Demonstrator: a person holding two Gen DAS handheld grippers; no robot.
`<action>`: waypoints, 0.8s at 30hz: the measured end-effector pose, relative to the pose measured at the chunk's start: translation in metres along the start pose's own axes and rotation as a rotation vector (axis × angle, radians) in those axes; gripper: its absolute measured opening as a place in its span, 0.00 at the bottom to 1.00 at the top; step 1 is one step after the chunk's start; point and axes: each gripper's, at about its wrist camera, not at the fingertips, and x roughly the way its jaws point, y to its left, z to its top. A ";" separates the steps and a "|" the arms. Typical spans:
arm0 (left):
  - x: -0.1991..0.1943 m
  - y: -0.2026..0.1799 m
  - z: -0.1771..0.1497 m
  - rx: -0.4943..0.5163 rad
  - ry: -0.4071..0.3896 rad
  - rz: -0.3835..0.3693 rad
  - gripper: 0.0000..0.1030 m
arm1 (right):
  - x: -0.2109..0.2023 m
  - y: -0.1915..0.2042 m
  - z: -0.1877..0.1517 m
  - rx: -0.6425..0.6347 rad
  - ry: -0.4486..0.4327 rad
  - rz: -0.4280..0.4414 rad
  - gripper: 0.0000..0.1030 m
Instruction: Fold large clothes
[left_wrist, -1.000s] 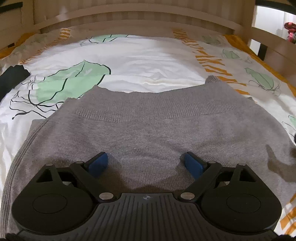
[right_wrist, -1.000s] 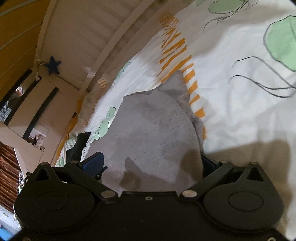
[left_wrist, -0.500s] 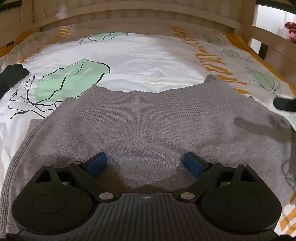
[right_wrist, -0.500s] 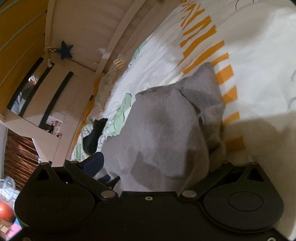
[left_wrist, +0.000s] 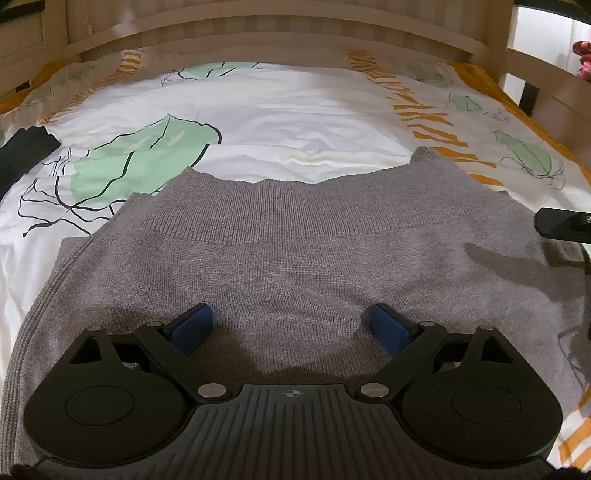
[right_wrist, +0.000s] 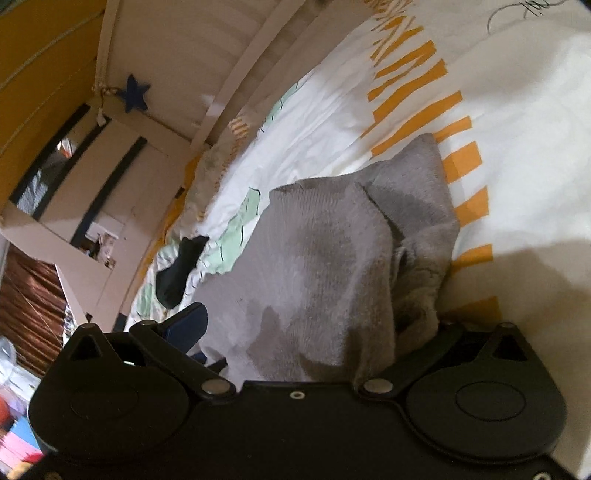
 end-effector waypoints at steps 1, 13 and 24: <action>0.000 0.000 0.000 0.000 -0.001 0.001 0.91 | -0.001 -0.001 0.000 0.002 0.000 0.006 1.00; -0.008 0.004 0.010 0.020 0.031 -0.028 0.88 | -0.014 -0.005 -0.004 0.040 0.022 -0.063 0.38; -0.013 0.042 0.014 0.037 0.061 -0.073 0.77 | -0.012 0.069 0.003 -0.063 0.031 -0.295 0.33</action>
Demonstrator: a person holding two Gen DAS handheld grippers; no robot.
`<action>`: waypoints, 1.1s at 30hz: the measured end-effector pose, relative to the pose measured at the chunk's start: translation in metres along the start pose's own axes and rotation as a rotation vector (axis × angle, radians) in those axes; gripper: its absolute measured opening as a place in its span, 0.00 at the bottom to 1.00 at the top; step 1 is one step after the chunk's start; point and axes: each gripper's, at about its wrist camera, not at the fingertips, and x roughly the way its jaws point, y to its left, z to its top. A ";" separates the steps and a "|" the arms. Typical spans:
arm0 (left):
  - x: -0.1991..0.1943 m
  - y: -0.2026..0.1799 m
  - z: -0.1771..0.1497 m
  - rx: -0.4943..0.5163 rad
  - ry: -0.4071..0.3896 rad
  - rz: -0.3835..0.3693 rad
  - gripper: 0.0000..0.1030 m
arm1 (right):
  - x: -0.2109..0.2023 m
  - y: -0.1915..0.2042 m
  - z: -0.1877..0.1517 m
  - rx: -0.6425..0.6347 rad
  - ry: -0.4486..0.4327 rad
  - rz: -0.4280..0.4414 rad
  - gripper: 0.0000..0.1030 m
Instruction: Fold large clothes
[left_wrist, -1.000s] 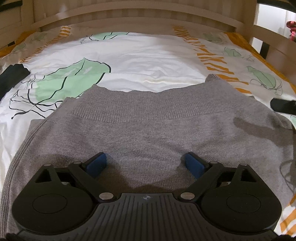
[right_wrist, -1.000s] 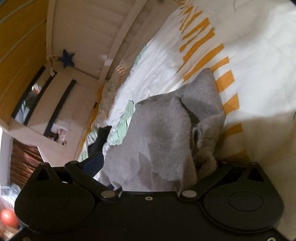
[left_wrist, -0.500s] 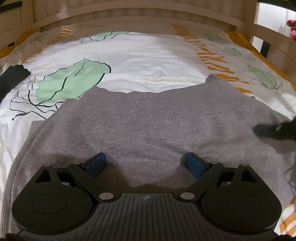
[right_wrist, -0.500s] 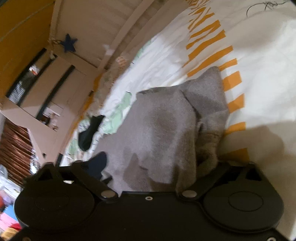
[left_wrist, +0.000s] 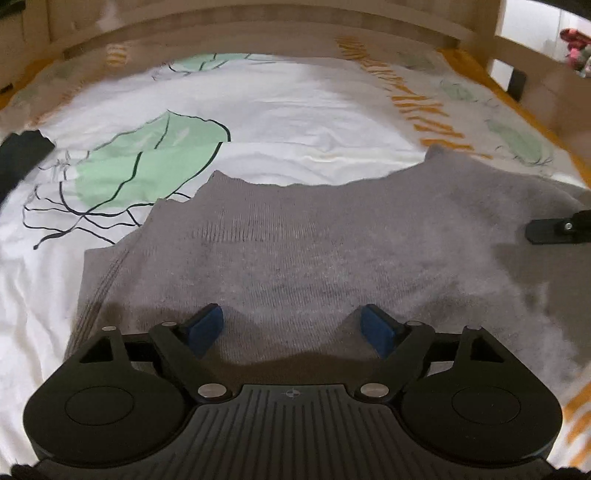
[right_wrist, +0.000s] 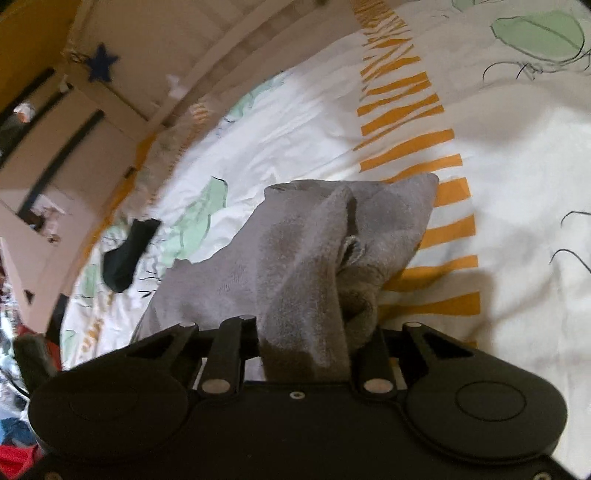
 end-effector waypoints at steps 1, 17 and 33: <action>-0.005 0.006 0.003 -0.016 -0.006 -0.018 0.72 | -0.001 0.009 0.002 0.001 0.006 -0.024 0.33; -0.062 0.158 -0.016 -0.340 -0.147 -0.021 0.72 | 0.038 0.183 -0.007 -0.200 0.120 -0.027 0.33; -0.074 0.209 -0.029 -0.519 -0.200 -0.020 0.72 | 0.132 0.261 -0.075 -0.403 0.208 -0.135 0.64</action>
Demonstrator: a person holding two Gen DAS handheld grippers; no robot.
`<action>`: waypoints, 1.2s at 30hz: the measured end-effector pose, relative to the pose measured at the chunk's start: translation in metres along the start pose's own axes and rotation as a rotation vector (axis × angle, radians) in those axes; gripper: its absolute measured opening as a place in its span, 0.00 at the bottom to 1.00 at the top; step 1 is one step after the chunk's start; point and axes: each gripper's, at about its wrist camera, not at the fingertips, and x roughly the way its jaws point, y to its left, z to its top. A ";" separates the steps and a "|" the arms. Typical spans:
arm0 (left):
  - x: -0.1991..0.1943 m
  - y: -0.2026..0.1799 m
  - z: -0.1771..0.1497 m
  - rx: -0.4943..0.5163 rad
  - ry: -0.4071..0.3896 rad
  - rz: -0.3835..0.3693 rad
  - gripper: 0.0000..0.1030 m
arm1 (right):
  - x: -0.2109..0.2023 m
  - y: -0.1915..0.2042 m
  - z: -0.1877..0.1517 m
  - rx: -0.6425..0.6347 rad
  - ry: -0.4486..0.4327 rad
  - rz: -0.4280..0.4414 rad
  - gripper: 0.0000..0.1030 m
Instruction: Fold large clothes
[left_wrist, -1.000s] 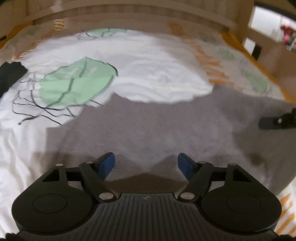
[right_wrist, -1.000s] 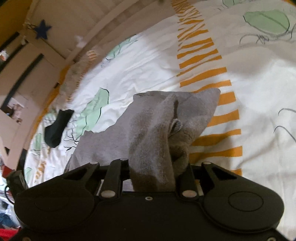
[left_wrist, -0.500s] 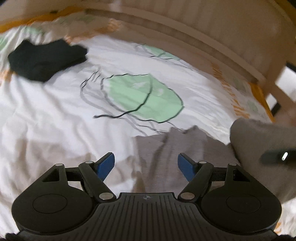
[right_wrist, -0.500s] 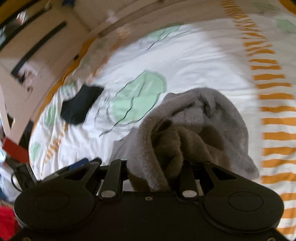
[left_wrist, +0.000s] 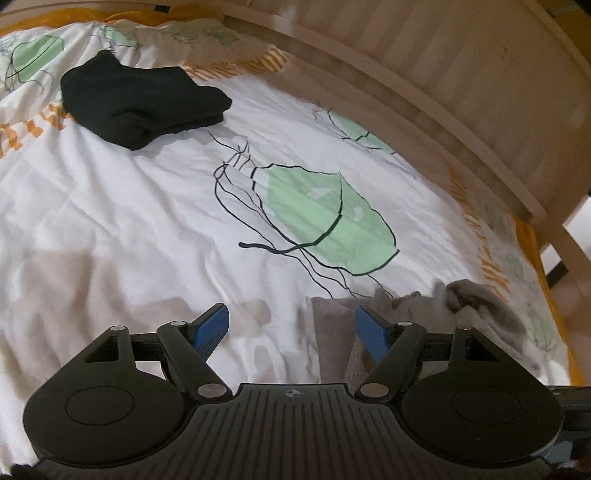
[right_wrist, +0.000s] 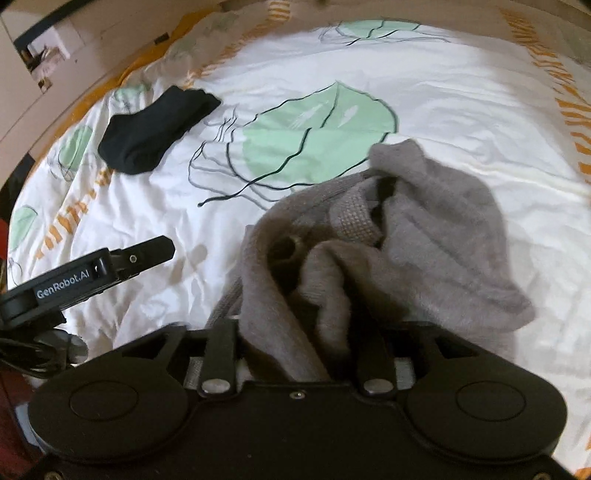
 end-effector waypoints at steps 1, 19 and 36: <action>-0.002 0.001 0.000 -0.003 -0.005 0.001 0.72 | 0.001 0.004 0.001 0.000 0.001 0.023 0.67; -0.010 -0.024 0.000 0.052 0.038 -0.134 0.72 | -0.104 -0.023 -0.052 -0.212 -0.217 0.128 0.66; 0.048 -0.079 0.001 0.240 0.239 -0.228 0.53 | -0.043 0.071 -0.169 -1.011 -0.312 -0.155 0.64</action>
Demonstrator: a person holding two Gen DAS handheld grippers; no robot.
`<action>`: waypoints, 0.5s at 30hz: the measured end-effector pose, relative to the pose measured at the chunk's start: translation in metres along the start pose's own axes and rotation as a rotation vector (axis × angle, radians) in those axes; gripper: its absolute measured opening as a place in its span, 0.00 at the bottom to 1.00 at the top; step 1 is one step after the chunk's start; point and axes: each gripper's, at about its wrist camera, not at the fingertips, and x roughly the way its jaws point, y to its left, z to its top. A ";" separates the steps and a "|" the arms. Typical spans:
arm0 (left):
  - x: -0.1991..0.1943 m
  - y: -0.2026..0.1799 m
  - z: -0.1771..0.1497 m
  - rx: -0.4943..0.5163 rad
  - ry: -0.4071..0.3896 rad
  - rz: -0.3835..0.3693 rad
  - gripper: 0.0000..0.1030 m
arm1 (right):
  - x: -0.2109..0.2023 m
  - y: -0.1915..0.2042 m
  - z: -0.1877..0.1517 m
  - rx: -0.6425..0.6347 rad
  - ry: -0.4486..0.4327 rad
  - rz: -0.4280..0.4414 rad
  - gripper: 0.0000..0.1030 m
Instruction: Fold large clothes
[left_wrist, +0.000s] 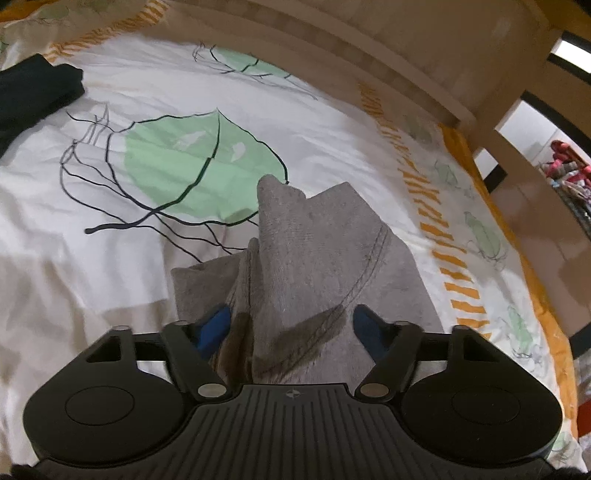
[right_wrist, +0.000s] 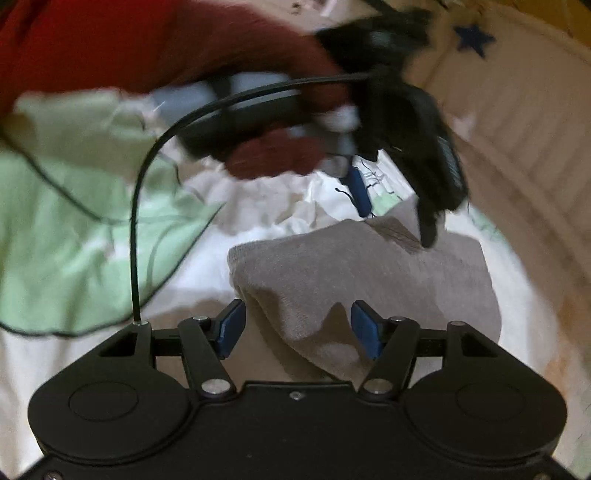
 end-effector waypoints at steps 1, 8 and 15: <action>0.002 0.000 0.000 -0.002 -0.010 -0.018 0.21 | 0.002 0.005 0.000 -0.025 -0.009 -0.017 0.62; -0.022 -0.008 0.017 0.053 -0.054 -0.030 0.06 | -0.023 -0.018 0.013 0.210 -0.150 -0.020 0.12; 0.011 0.025 0.000 -0.018 0.024 0.058 0.10 | 0.019 -0.029 0.014 0.427 -0.083 0.160 0.16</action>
